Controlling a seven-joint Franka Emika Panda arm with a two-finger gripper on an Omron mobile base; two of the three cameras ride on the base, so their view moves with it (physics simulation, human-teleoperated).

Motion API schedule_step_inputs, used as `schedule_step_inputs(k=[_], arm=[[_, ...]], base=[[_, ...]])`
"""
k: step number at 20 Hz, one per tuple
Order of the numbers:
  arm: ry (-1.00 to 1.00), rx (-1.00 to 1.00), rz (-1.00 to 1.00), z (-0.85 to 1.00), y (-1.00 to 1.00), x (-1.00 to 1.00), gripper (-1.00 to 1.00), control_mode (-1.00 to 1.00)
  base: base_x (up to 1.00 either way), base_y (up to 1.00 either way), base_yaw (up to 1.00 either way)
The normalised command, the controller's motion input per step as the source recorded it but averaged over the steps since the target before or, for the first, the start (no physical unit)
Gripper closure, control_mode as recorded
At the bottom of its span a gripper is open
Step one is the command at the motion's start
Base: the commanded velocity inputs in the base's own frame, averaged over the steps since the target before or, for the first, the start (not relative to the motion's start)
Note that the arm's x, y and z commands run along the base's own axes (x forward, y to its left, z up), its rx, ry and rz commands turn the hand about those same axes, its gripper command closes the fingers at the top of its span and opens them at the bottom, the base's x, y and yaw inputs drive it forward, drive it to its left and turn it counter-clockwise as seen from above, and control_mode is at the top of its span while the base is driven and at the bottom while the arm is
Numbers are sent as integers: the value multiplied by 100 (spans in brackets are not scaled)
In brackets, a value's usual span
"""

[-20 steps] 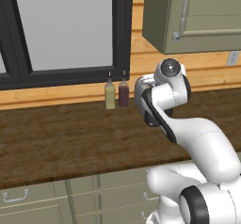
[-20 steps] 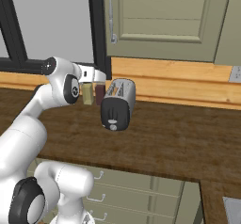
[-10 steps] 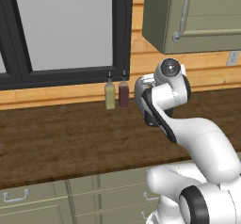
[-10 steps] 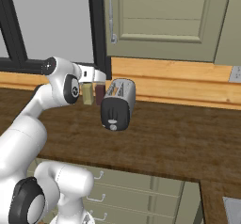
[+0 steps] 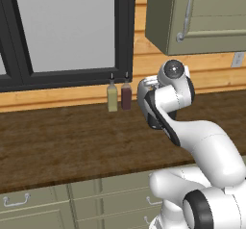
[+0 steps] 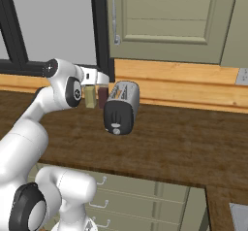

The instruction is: Start the toaster. Once the lever pops up, take the bread to the plate on the dining counter.

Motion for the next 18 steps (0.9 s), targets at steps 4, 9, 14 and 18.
schedule_step_inputs(k=[4, 9, 14, 18], arm=[[0, 0, 0, 0, 0, 0, -100, -100], [0, 0, 0, 0, 0, 0, -100, -100], [0, 0, 0, 0, 0, 0, -100, -100], [0, 0, 0, 0, 0, 0, -100, -100]], base=[[0, 0, 0], [0, 0, 0], [0, 0, 0], [0, 0, 0]])
